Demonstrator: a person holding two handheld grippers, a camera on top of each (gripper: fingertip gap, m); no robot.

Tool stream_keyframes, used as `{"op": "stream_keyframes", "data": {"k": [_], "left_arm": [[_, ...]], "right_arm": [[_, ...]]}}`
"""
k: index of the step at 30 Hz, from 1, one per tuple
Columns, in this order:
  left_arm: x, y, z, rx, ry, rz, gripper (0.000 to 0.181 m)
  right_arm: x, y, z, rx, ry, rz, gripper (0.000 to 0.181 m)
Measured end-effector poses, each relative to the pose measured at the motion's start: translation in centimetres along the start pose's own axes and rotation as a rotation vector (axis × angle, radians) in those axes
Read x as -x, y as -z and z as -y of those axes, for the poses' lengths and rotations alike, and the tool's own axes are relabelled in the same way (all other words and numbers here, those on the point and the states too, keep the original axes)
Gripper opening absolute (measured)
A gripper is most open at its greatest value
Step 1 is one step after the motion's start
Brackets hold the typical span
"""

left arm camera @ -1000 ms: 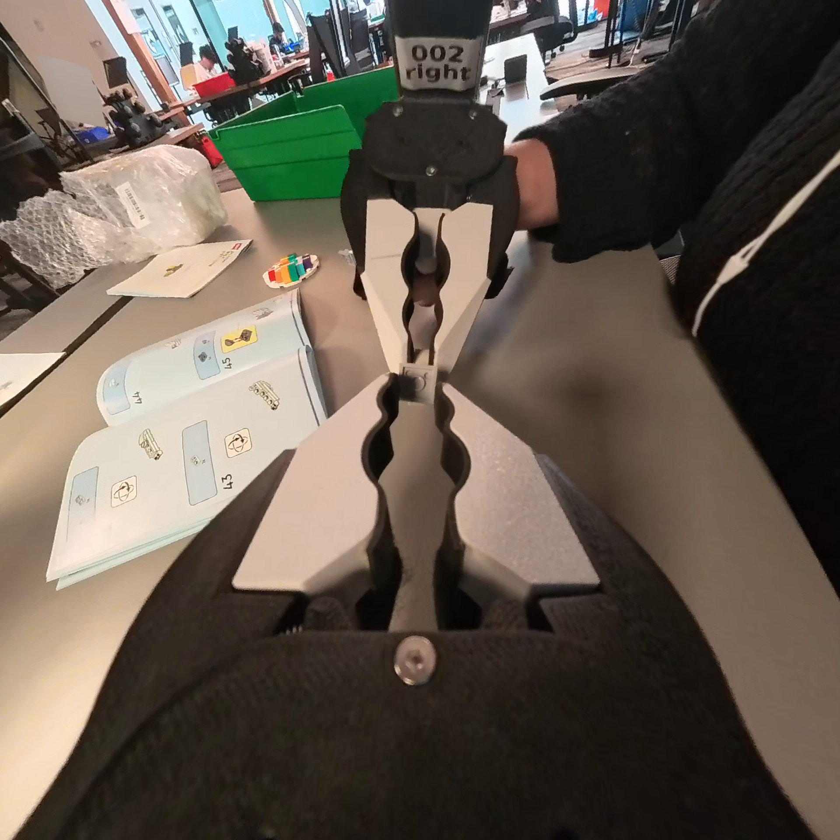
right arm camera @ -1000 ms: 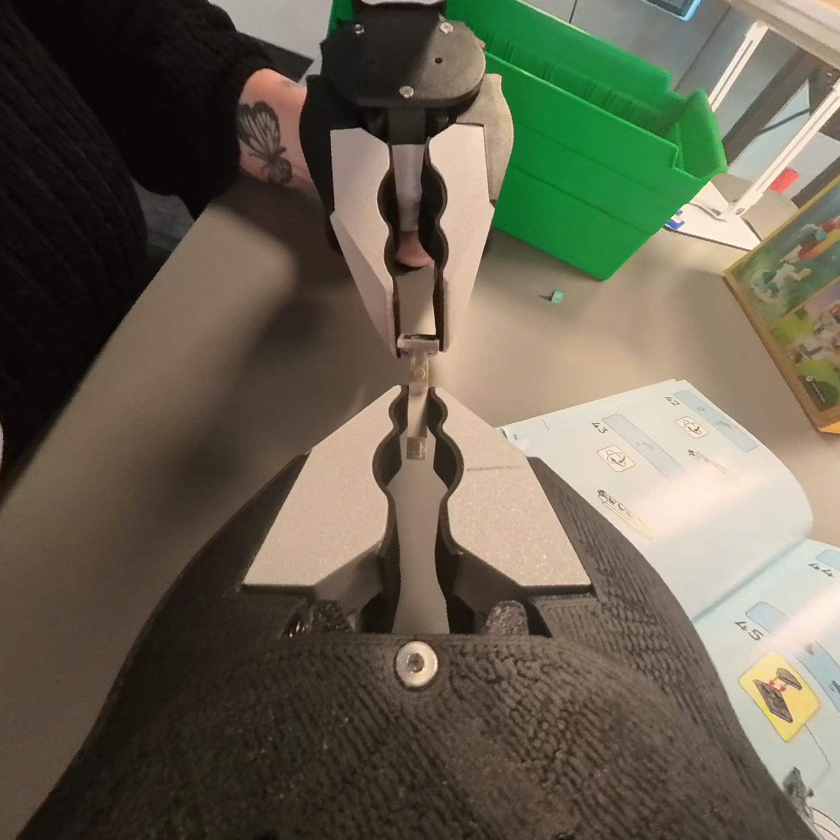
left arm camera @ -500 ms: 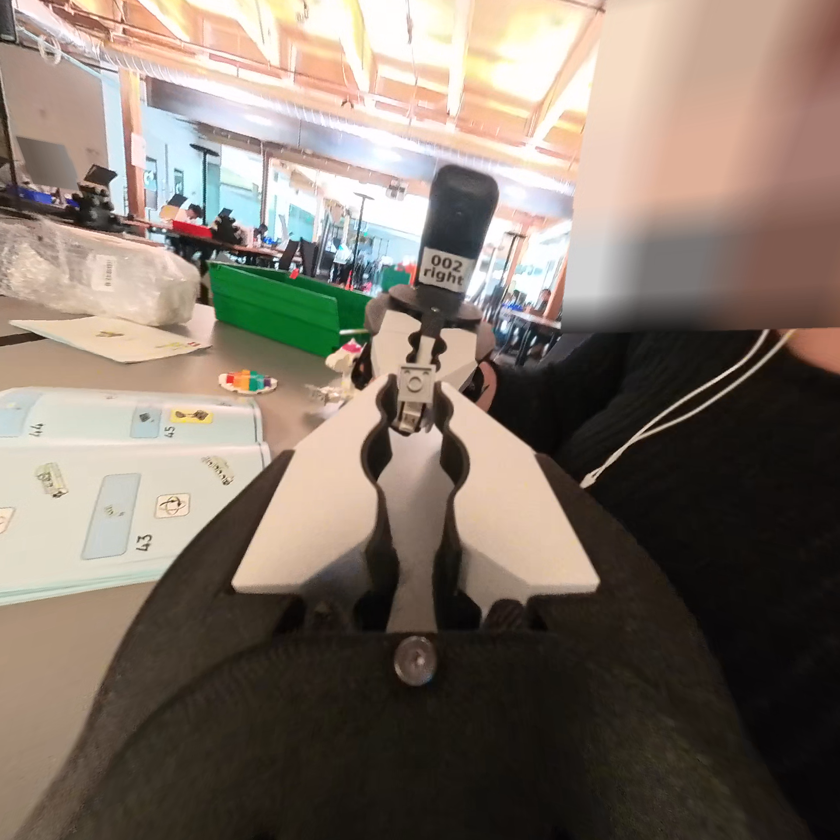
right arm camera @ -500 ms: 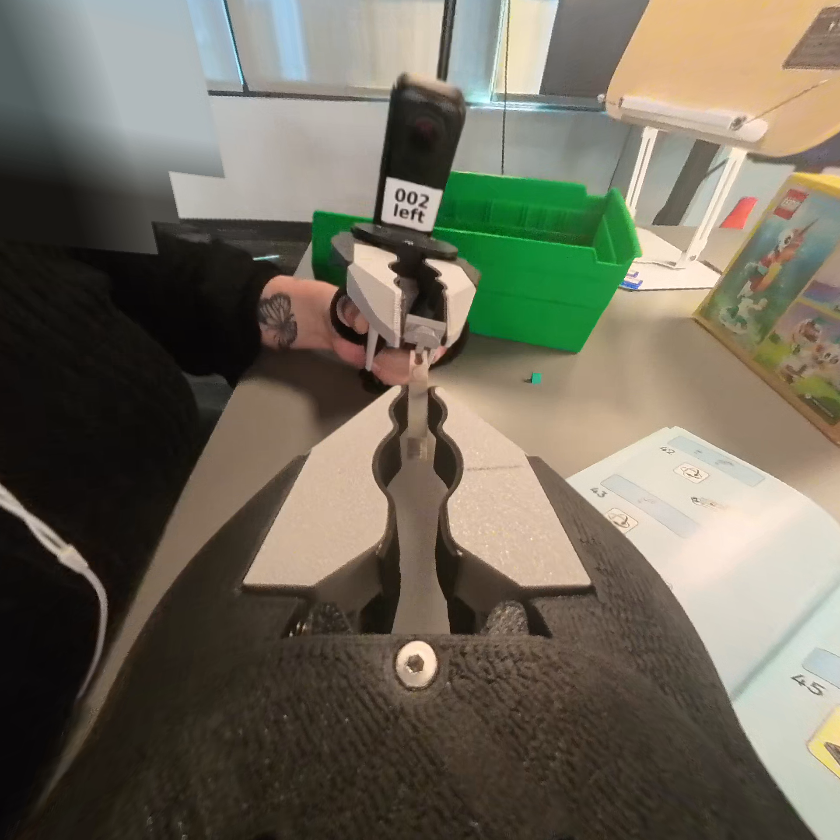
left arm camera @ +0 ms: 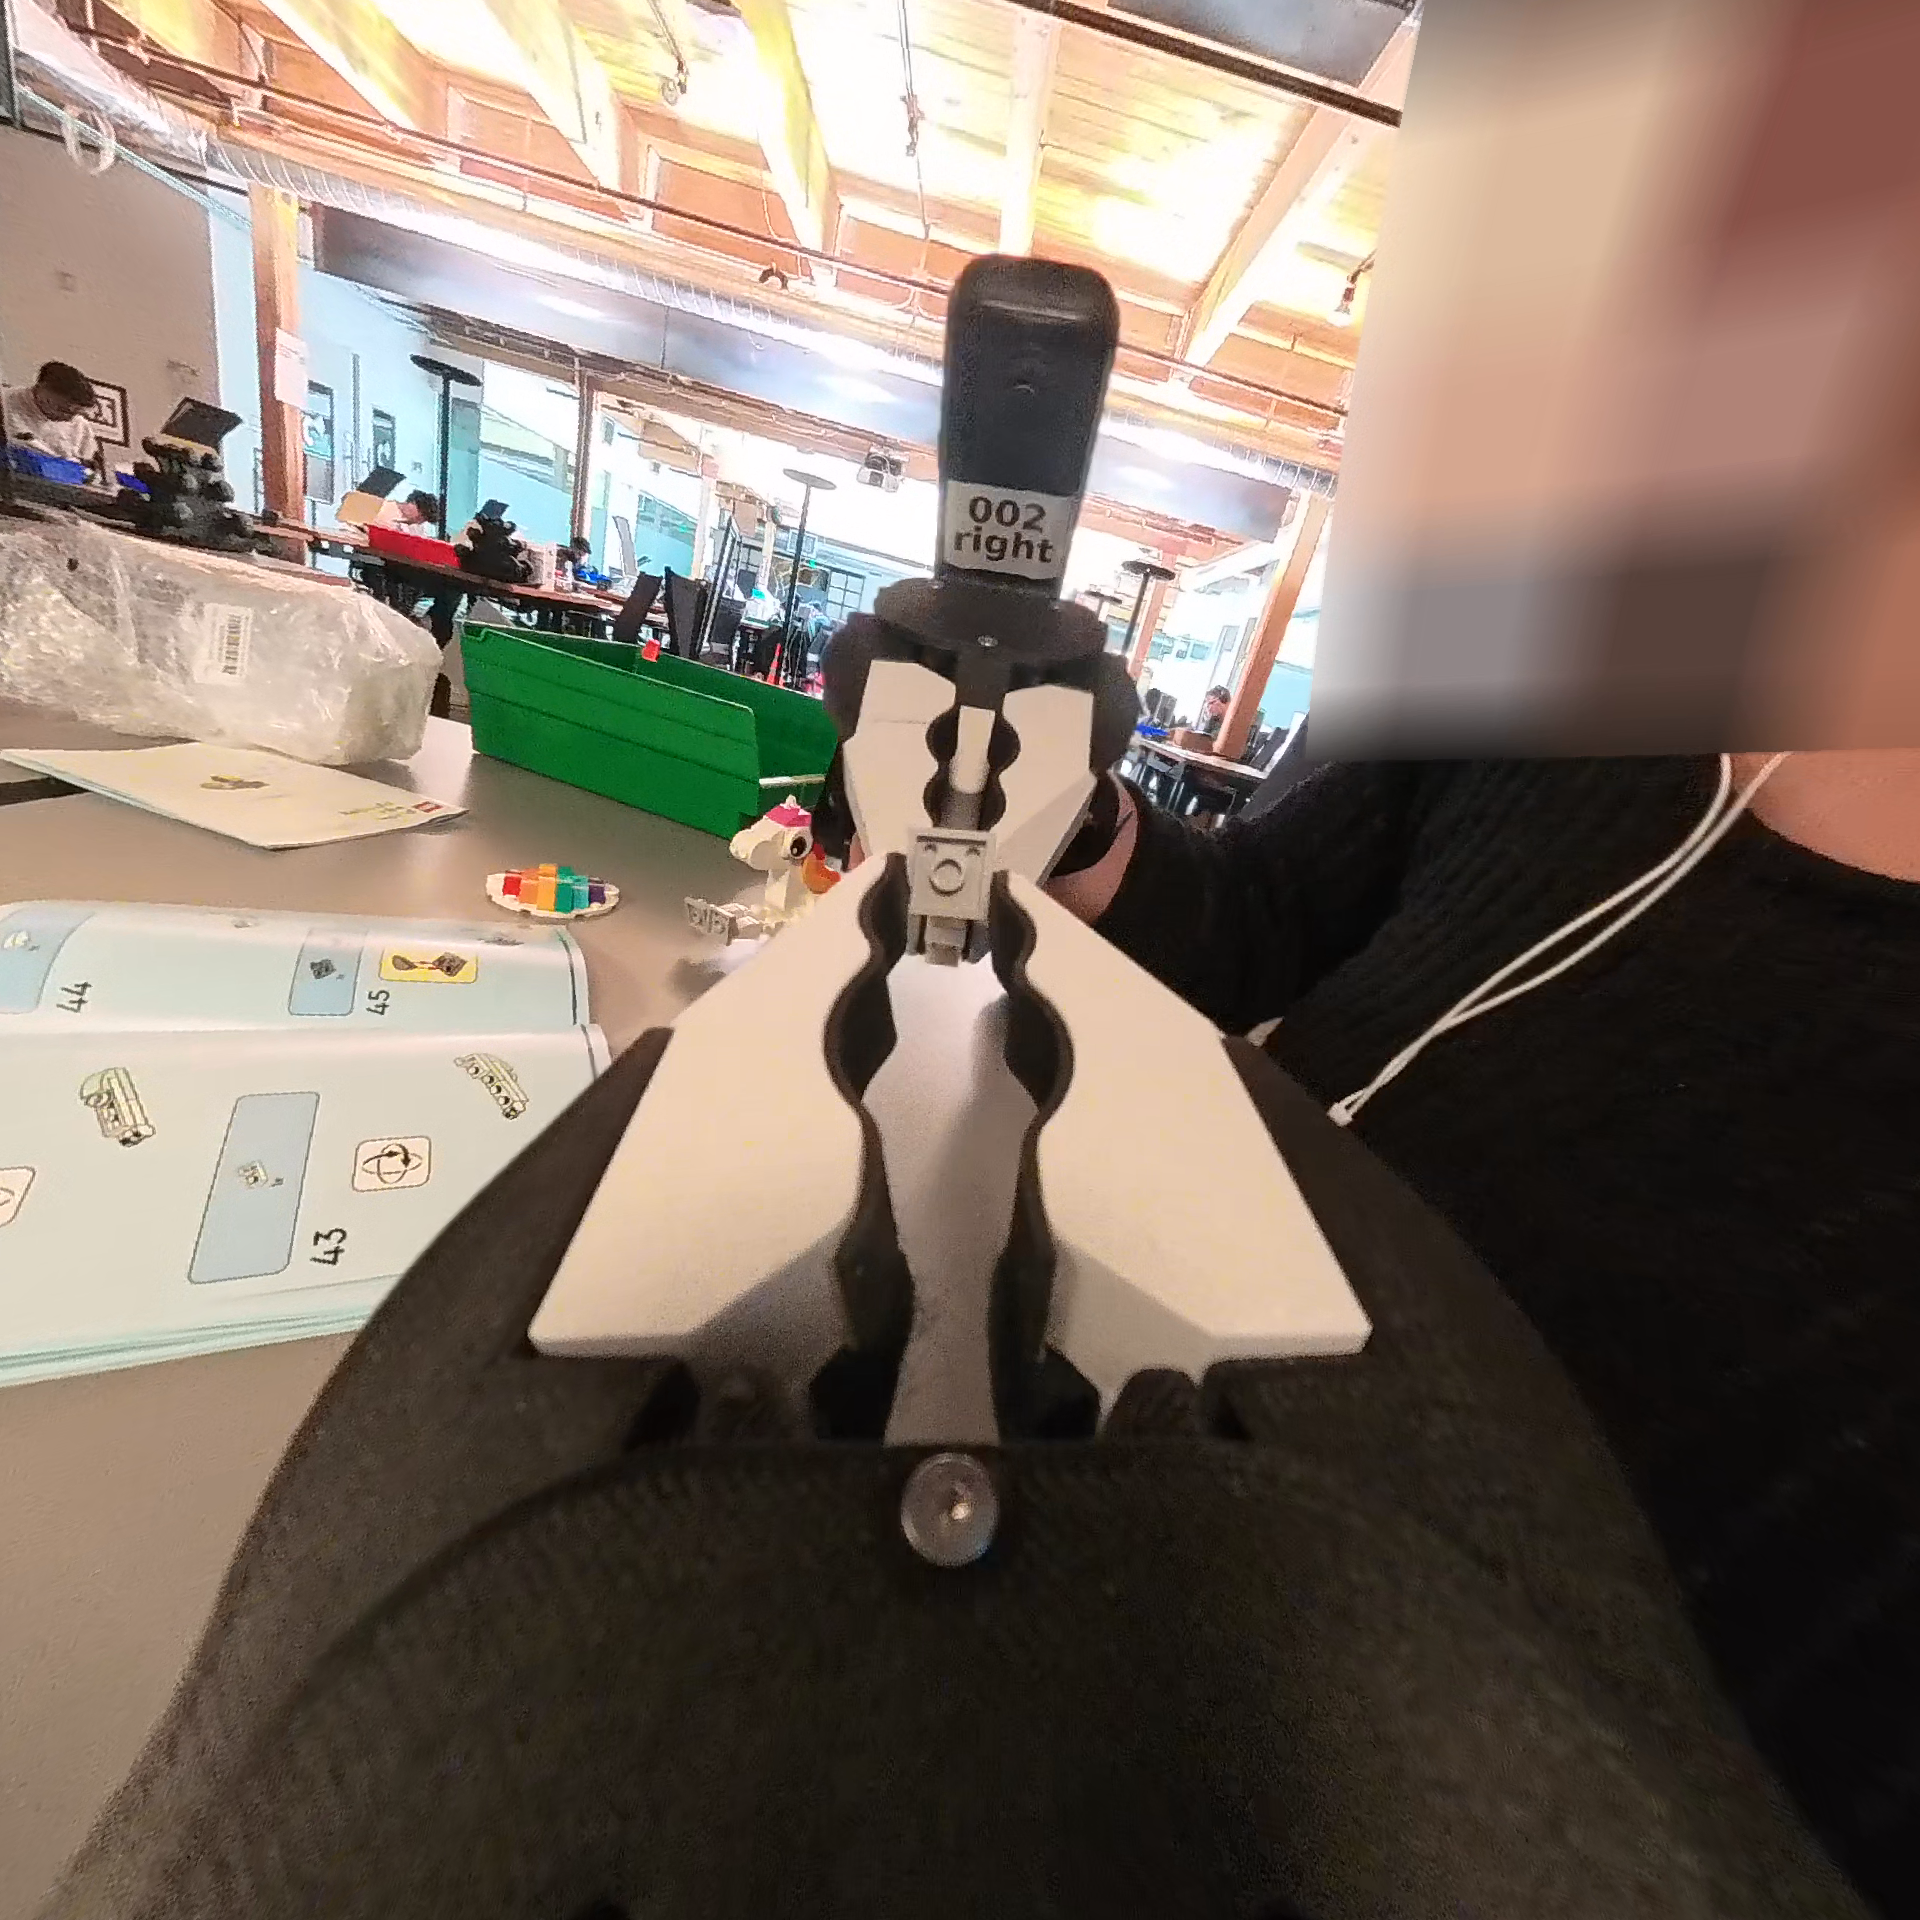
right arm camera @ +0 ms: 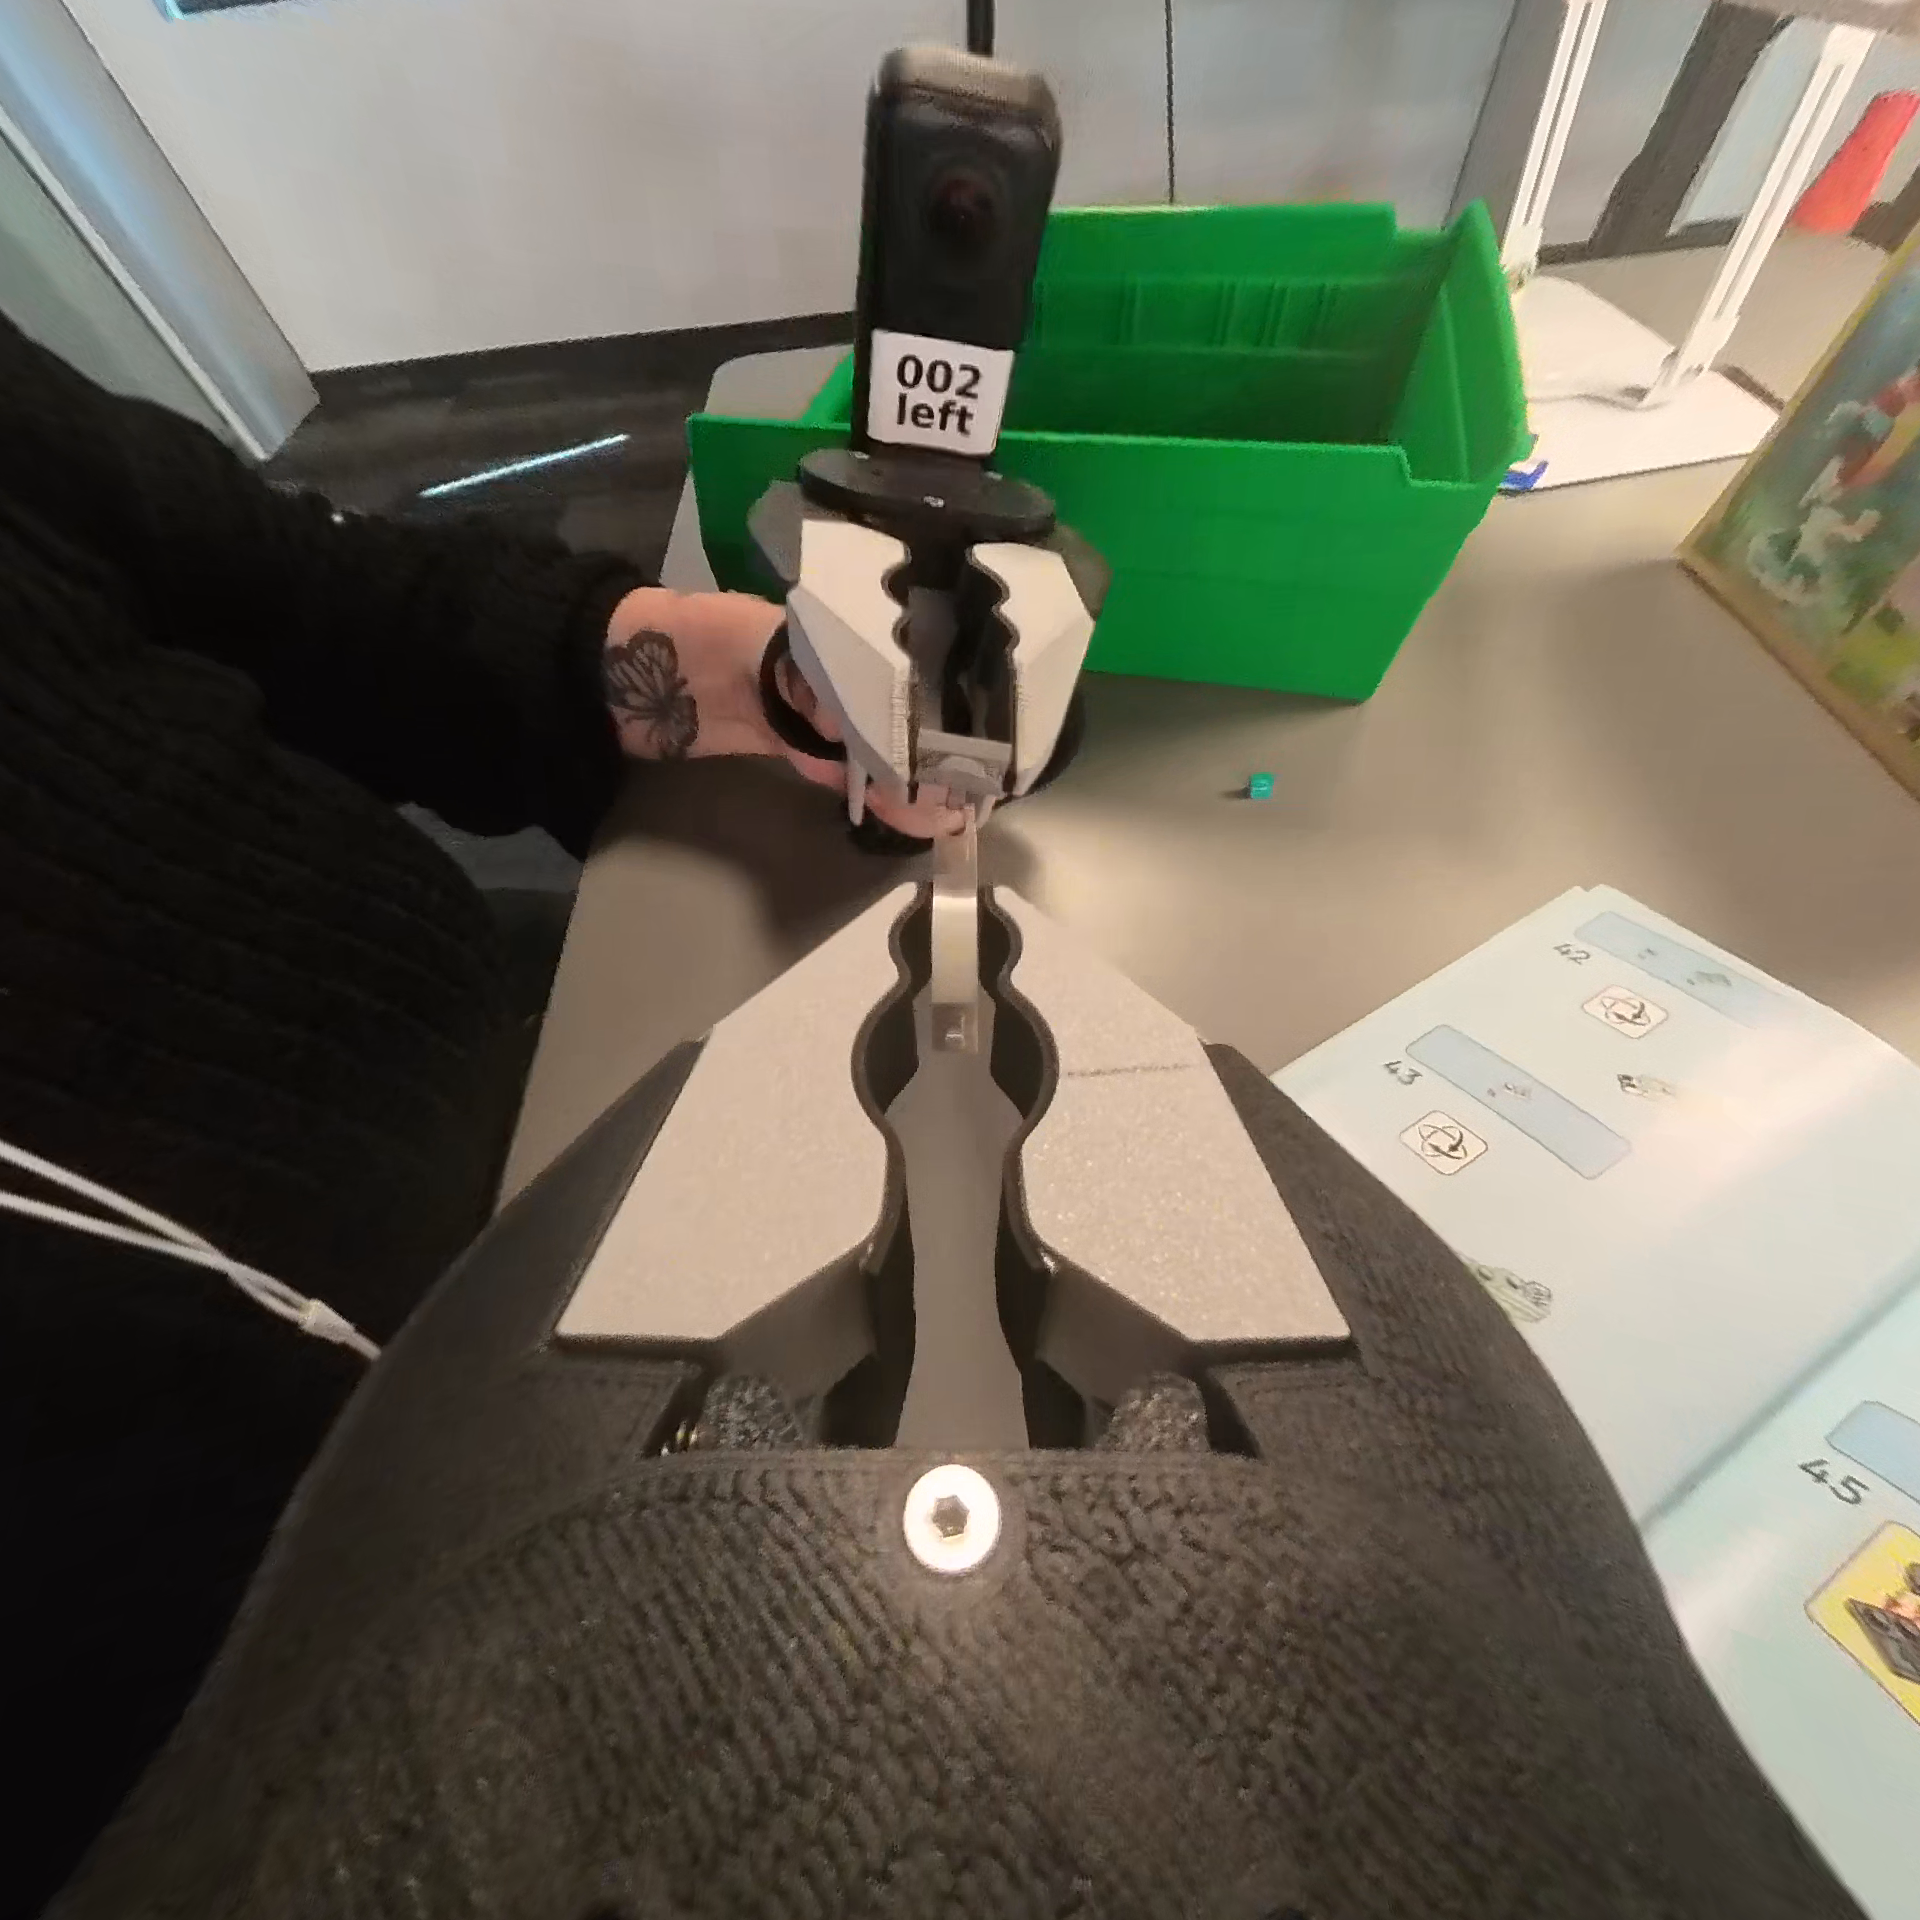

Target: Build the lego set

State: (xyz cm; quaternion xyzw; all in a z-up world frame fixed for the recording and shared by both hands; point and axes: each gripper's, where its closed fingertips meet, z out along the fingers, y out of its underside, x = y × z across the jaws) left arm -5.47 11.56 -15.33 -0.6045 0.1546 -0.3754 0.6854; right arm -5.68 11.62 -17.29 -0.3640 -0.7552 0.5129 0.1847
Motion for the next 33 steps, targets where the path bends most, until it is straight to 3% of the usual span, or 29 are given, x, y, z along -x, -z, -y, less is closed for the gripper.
{"op": "stream_keyframes", "data": {"k": [10,20,33], "left_arm": [[-0.1,0.2,0.4,-0.023,-0.010,0.001,0.016],[-0.1,0.5,0.4,-0.017,-0.040,0.016,0.015],[0.2,0.6,0.5,-0.037,-0.055,0.044,0.015]], "right_arm": [[0.4,-0.1,0.5,-0.066,-0.216,0.127,0.005],[0.2,0.0,1.1,-0.060,-0.129,0.046,0.006],[-0.5,0.0,0.3,0.073,-0.023,-0.015,0.006]]}}
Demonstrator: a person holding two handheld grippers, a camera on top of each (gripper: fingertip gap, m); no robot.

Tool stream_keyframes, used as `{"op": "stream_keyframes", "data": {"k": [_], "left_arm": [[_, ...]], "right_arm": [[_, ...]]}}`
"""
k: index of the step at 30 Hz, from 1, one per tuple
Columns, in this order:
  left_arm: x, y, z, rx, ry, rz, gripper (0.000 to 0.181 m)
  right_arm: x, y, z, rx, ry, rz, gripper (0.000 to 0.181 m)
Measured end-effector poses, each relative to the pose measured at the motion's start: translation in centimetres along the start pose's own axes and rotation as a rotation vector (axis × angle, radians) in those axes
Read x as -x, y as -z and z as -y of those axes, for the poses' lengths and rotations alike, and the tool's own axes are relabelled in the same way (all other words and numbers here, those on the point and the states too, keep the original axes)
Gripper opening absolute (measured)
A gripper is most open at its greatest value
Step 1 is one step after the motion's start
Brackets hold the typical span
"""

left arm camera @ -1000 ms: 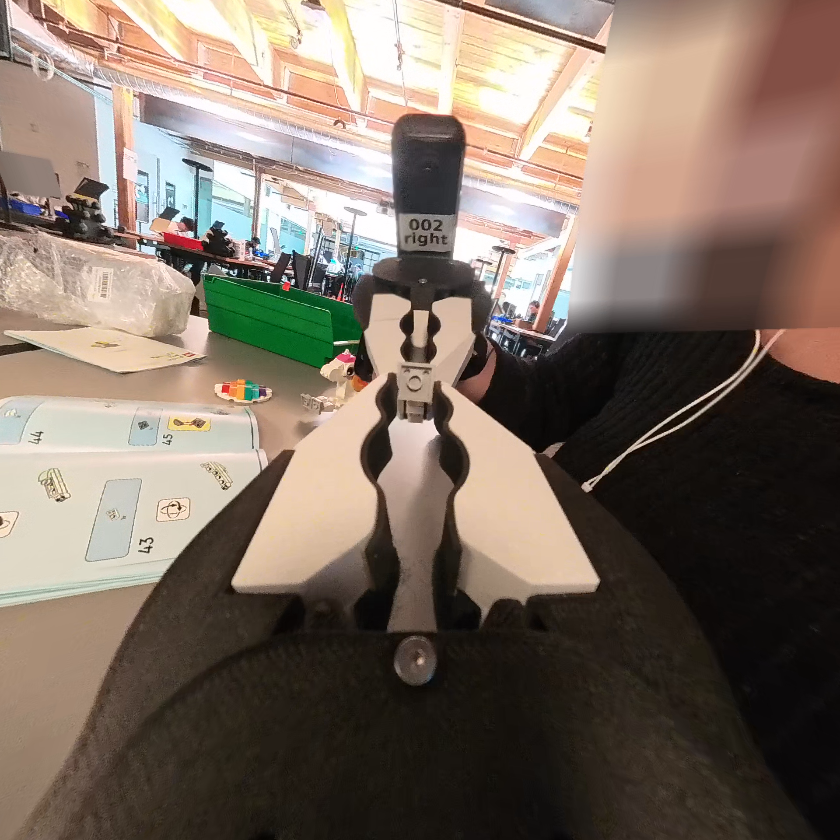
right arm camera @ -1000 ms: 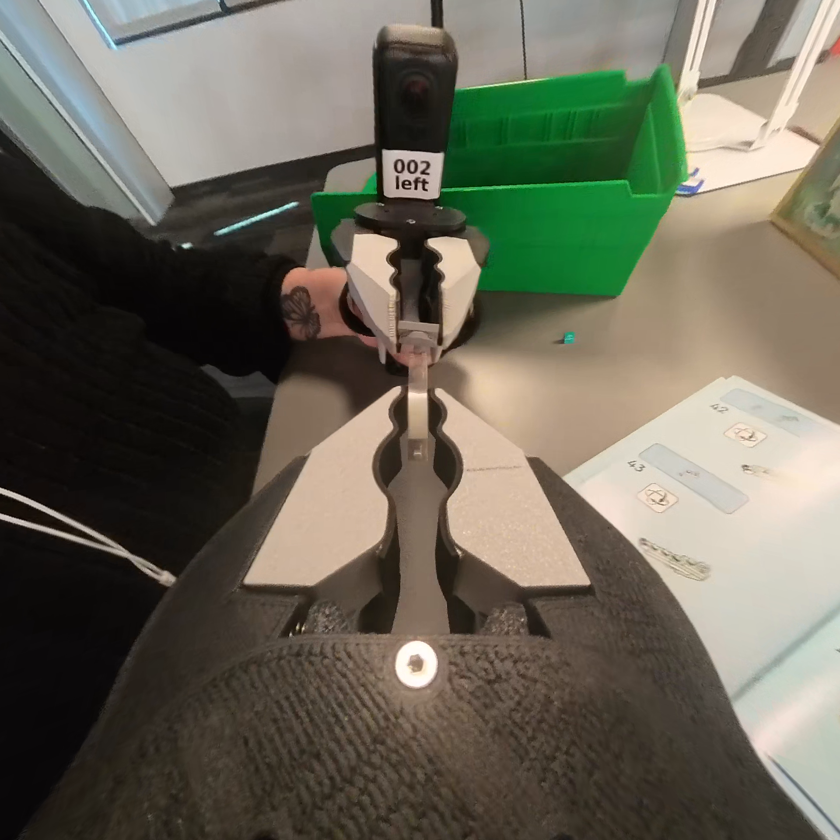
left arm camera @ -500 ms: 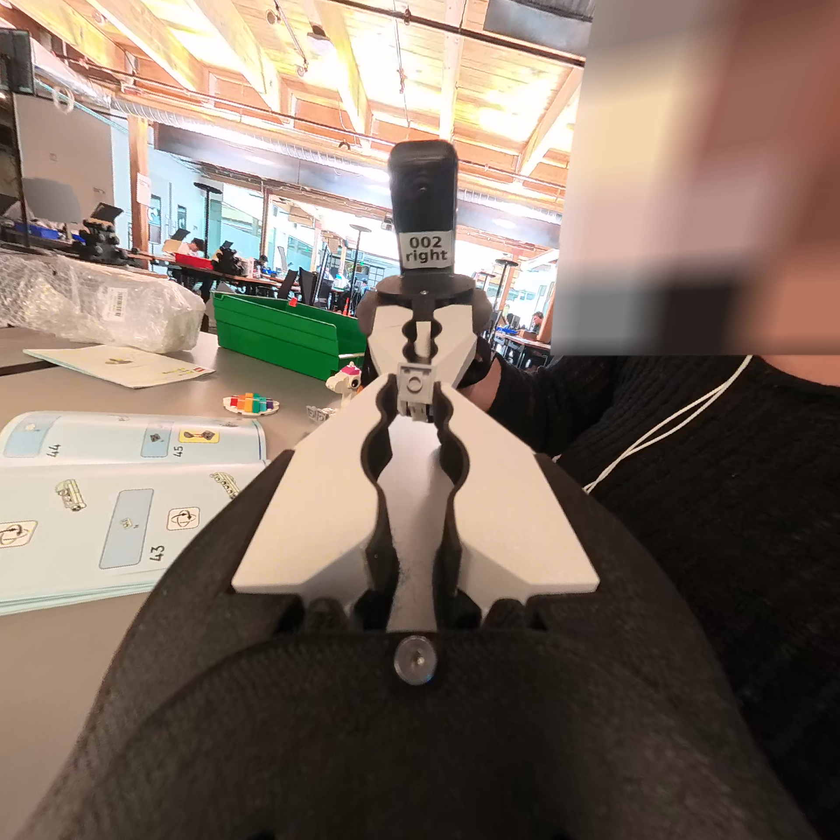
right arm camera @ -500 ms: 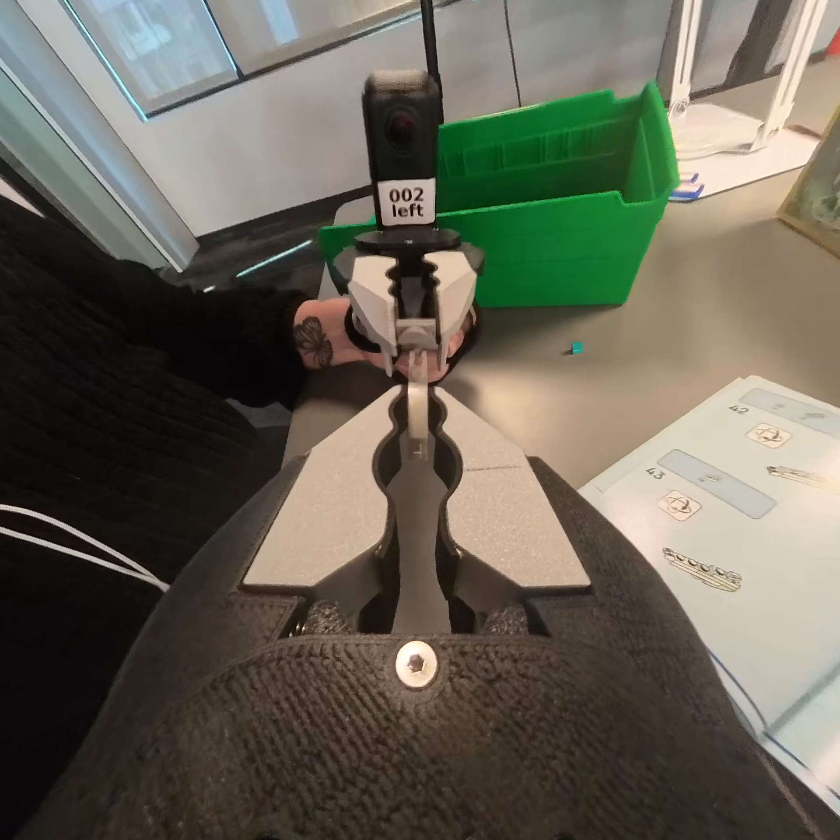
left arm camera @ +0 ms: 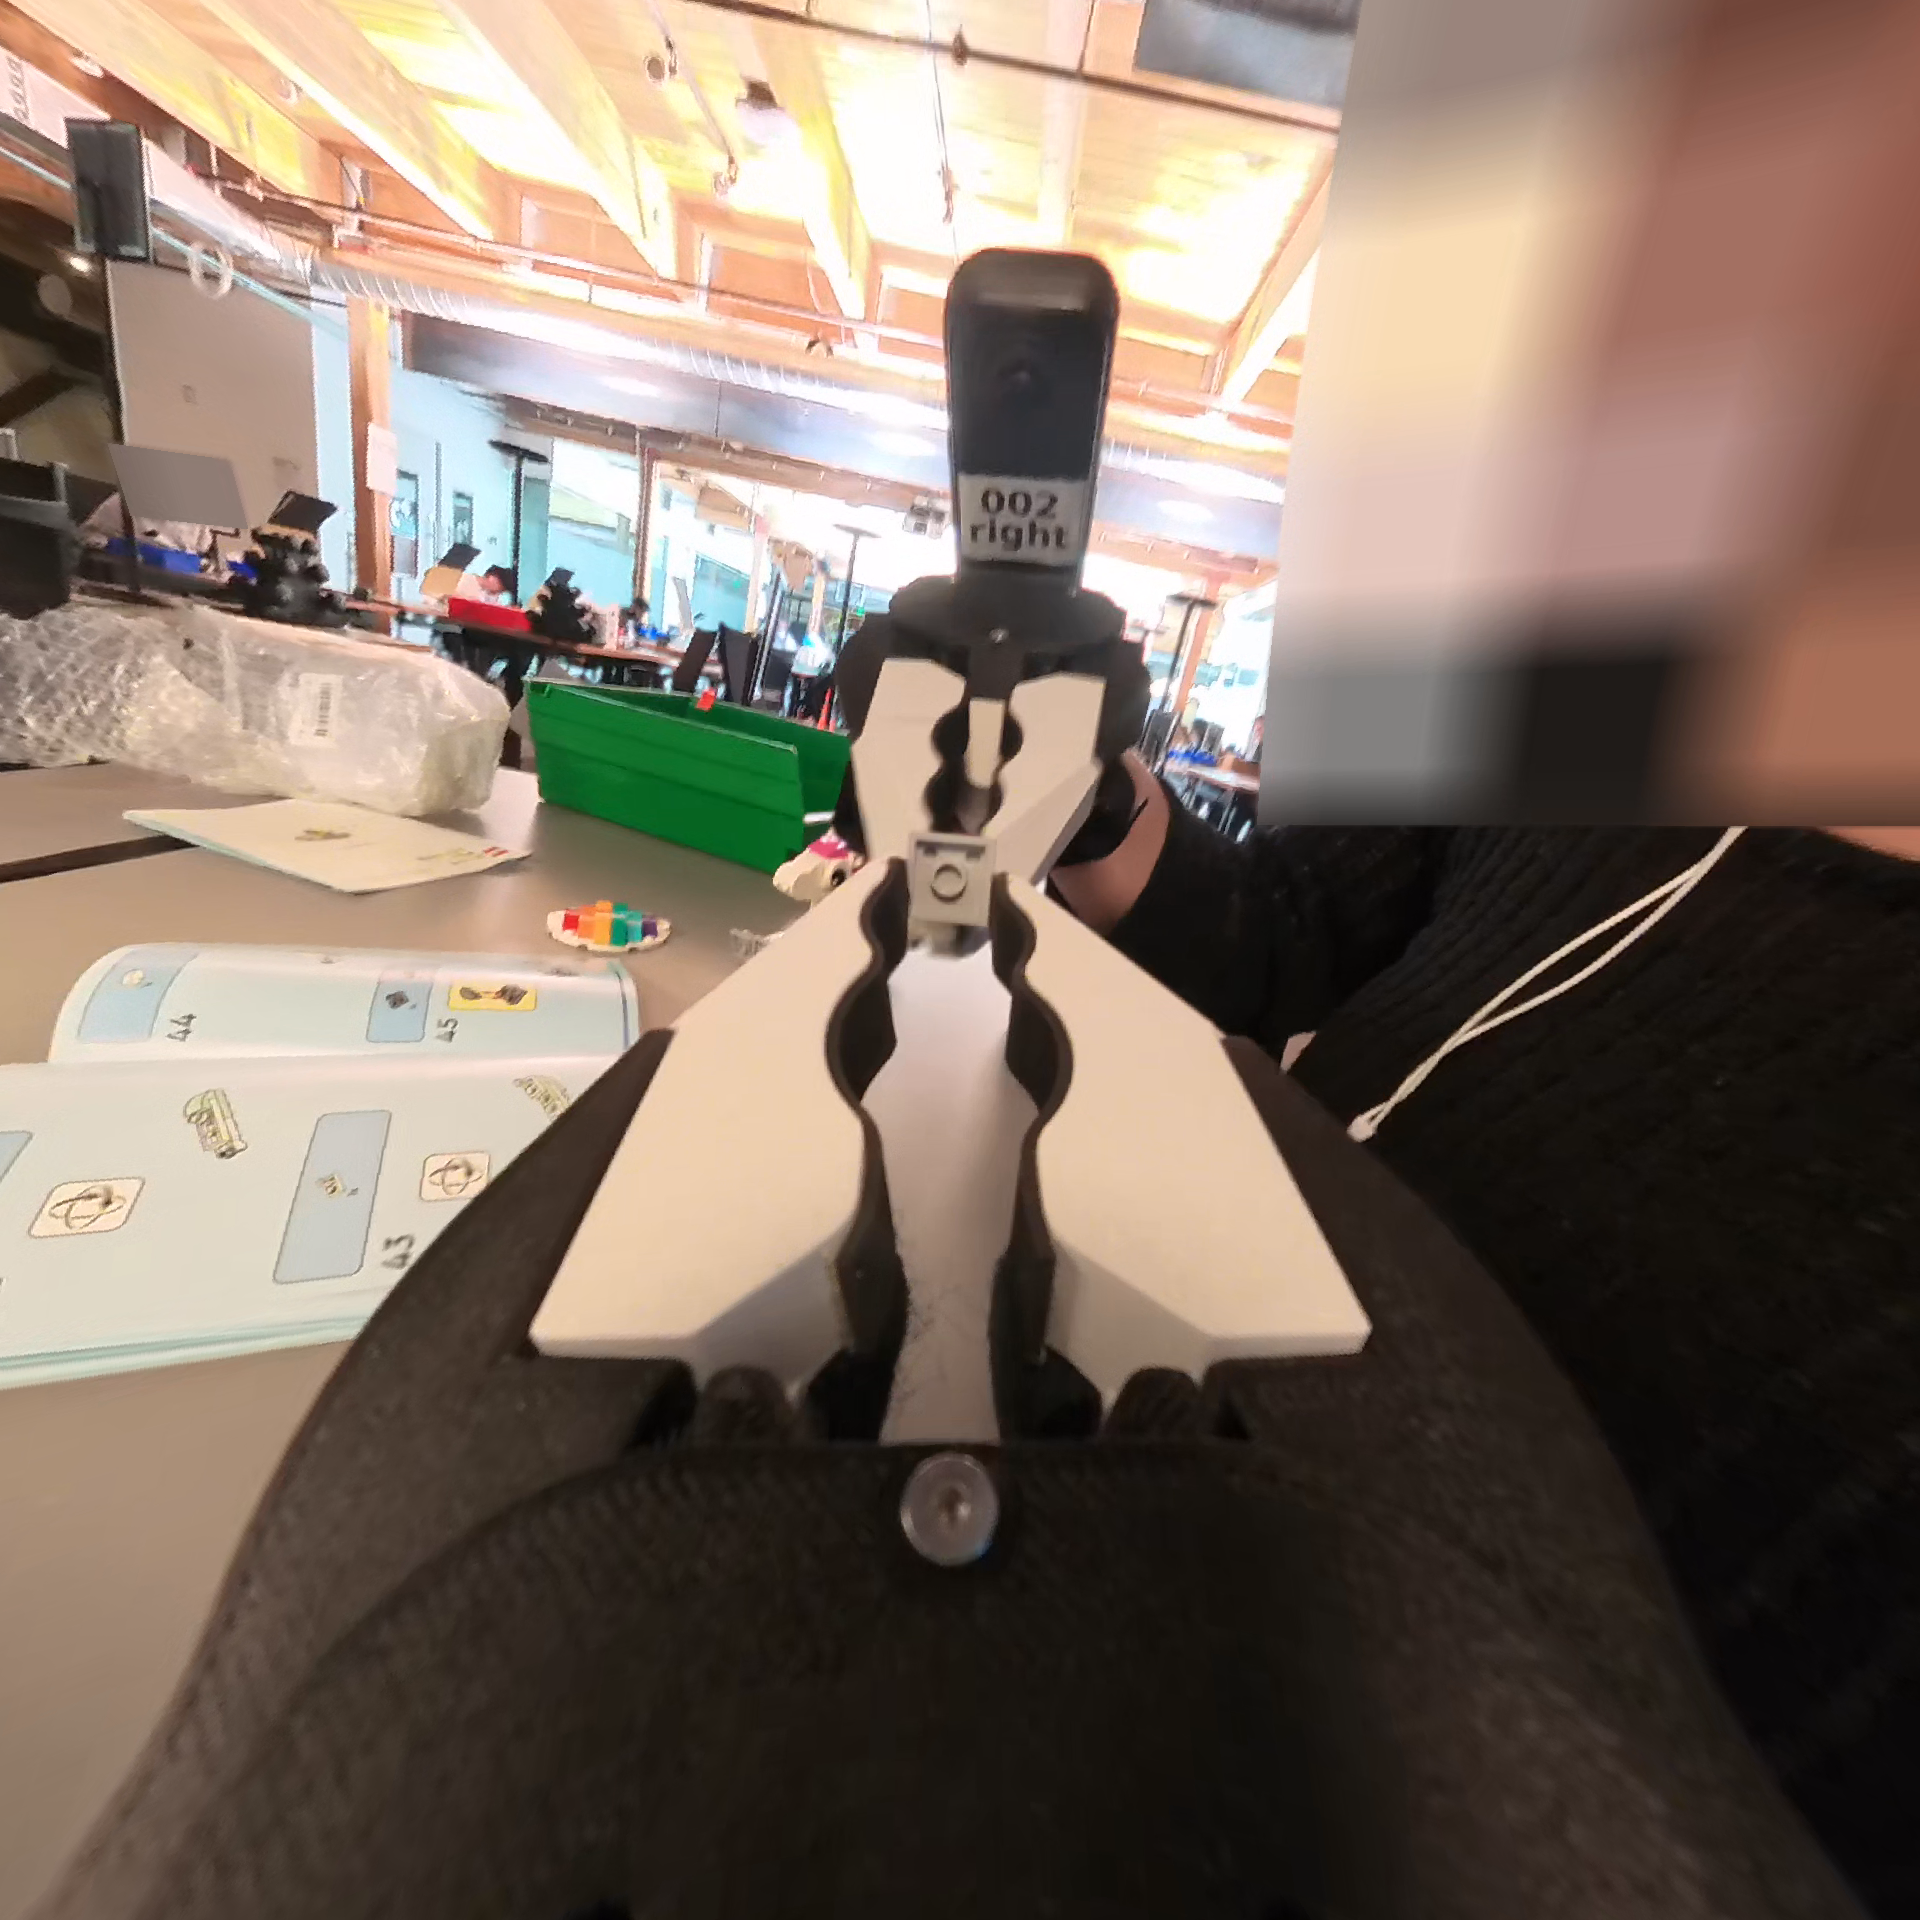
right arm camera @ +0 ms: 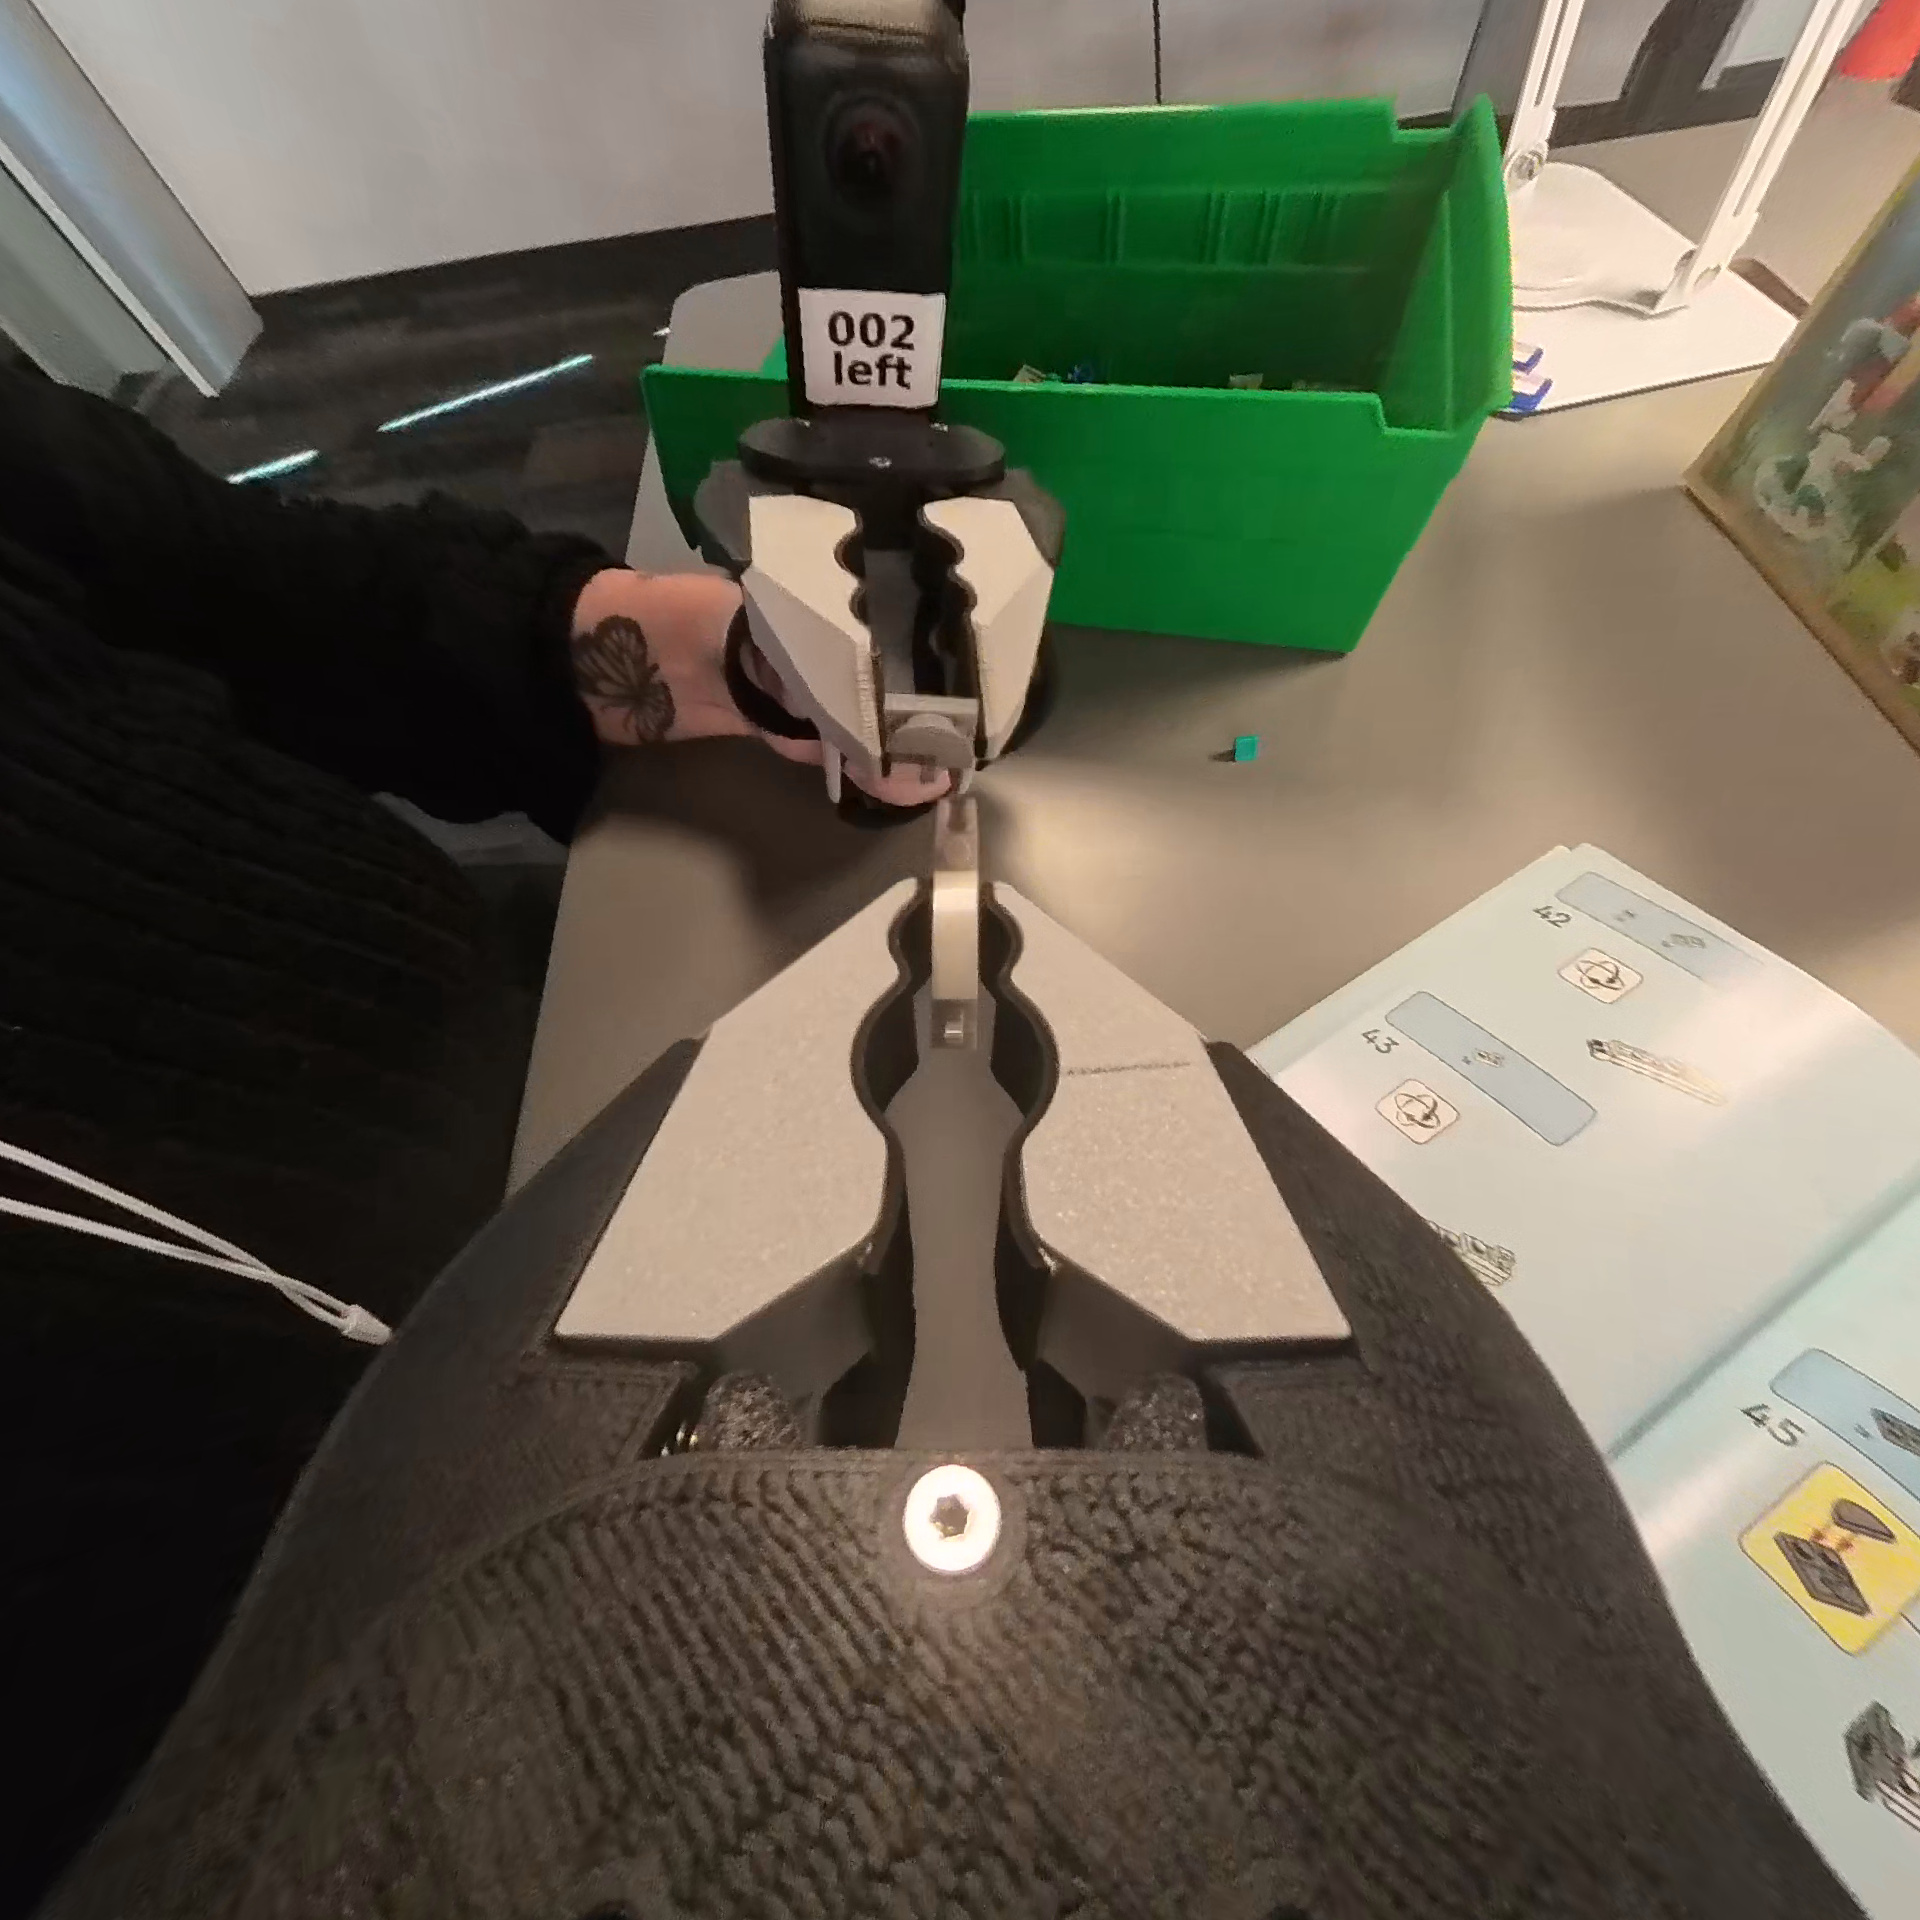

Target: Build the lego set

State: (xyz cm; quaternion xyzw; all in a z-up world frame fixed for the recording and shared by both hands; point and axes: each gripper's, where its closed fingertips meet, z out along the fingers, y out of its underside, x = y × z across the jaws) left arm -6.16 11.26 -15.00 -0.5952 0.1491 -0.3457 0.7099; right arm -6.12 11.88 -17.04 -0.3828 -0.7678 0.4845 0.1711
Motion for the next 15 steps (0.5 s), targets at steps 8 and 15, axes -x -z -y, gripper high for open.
{"op": "stream_keyframes", "data": {"k": [8,15], "left_arm": [[-0.2,-0.1,-0.4,0.021,-0.009,-0.009,0.016],[0.0,-0.1,-1.8,0.112,-0.037,0.018,0.016]], "right_arm": [[0.5,0.0,0.1,-0.008,-0.015,0.042,0.006],[0.5,-0.4,-1.2,0.053,-0.019,0.054,0.005]]}}
